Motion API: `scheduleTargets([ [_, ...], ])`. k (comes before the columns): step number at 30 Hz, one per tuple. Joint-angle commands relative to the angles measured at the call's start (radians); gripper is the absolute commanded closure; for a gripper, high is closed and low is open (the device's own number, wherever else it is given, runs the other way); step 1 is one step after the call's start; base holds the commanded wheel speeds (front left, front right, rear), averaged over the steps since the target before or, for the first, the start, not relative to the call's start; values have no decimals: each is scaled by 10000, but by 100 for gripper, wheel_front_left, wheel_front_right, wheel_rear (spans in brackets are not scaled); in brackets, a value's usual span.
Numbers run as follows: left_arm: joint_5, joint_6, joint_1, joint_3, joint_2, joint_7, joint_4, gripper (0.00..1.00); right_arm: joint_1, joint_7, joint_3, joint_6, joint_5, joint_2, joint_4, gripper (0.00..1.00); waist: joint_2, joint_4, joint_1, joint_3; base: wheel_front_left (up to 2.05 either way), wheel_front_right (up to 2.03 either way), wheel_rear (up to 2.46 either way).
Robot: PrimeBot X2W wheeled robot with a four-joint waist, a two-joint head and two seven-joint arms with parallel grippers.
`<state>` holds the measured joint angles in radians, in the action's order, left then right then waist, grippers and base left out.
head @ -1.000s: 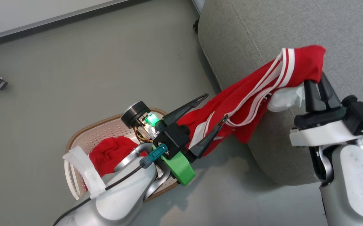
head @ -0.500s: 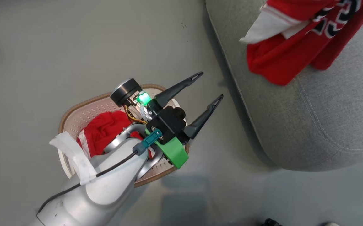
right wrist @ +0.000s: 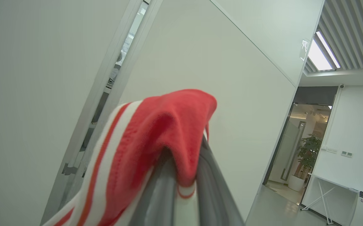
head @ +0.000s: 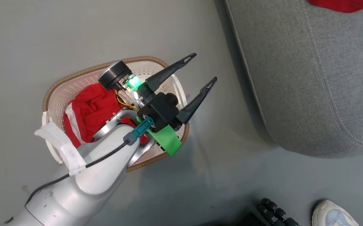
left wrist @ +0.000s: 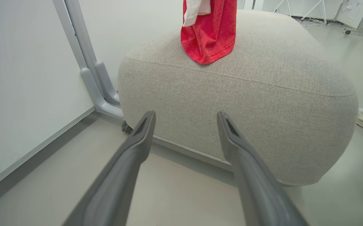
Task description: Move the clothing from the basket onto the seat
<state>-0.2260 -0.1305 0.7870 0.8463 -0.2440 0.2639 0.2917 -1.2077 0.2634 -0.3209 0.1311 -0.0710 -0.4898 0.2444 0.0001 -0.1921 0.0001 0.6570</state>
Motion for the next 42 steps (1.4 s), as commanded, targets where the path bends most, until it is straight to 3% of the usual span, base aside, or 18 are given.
scheduleTargets([
  [1,96,-1,186,-41,-105,9,-51,0,-112,20,23,-7,-60,-35,223,100,-1,-88,-1,238,0,0,0],
  [18,73,-2,383,-118,-44,9,-111,0,2441,20,-443,-7,20,1151,3272,100,-1,223,-1,624,0,0,0],
  [25,80,-2,322,-199,-39,9,-88,0,2743,20,-676,-7,167,1362,4235,100,-1,267,-1,537,0,0,0],
  [26,79,-2,266,-227,-54,8,-72,0,2761,20,-694,-7,191,1397,4257,71,-1,242,-1,480,0,0,0],
  [27,80,2,215,-257,-54,9,-63,0,2800,20,-695,-7,210,1415,4251,5,-1,221,-1,417,0,0,0],
  [28,77,16,147,-300,-44,9,-63,0,2870,20,-680,-7,219,1449,4222,0,-1,194,-1,329,0,0,0],
  [42,-146,176,-1347,-1112,340,9,-69,0,5923,20,52,-7,213,2135,1780,0,-1,420,-1,-1887,0,0,0],
])
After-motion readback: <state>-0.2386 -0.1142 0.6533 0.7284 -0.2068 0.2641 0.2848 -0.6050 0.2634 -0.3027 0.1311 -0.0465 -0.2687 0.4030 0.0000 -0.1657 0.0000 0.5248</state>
